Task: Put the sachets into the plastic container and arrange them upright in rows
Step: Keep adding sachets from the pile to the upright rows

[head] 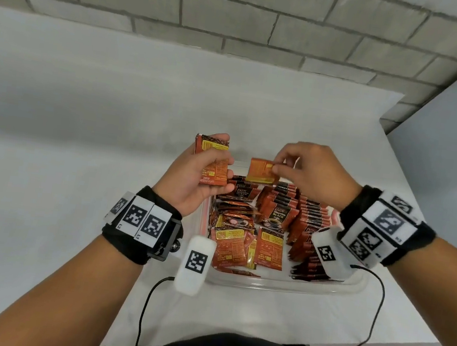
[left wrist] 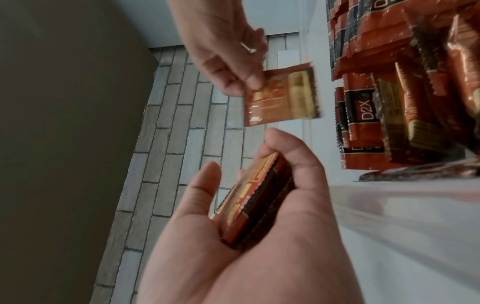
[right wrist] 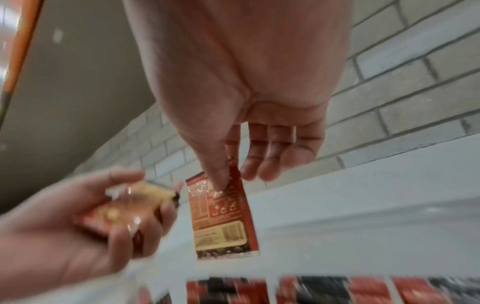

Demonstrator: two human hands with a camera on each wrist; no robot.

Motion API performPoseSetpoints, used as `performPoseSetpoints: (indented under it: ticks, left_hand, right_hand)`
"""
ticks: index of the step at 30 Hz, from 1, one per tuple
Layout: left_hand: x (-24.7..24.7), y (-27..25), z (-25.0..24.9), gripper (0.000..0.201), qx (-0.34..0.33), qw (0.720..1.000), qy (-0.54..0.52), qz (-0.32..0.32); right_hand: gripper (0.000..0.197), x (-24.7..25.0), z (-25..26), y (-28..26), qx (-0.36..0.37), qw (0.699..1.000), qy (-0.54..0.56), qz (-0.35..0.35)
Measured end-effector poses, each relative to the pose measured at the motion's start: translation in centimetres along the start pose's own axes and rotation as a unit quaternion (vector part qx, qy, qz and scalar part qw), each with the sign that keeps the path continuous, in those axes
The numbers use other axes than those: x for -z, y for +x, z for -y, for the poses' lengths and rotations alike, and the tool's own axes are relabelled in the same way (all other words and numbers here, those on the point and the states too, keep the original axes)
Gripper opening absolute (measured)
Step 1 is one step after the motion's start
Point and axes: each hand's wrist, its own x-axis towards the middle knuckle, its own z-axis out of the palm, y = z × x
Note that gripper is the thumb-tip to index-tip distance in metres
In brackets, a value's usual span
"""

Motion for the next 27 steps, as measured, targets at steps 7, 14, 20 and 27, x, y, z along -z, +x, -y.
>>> performPoseSetpoints:
  ticks: [7, 14, 20, 27]
  left_hand:
    - [-1.0, -0.1, 0.5, 0.051, -0.014, 0.992, 0.101, 0.073]
    - [-0.6, -0.1, 1.0, 0.022, -0.005, 0.998, 0.055, 0.032]
    - [0.5, -0.2, 1.5, 0.02, 0.006, 1.0, 0.017, 0.0]
    - [0.6, -0.2, 1.5, 0.03, 0.009, 1.0, 0.0, -0.006]
  right_hand:
    - [0.005, 2.9, 3.0, -1.4, -0.027, 0.979, 0.196, 0.049]
    - [0.025, -0.1, 1.5, -2.1, -0.098, 0.984, 0.111, 0.095]
    - [0.021, -4.4, 1.9, -3.9, -0.03, 0.907, -0.221, 0.358]
    - [0.039, -6.0, 3.4, -2.7, -0.018, 0.852, -0.32, 0.415]
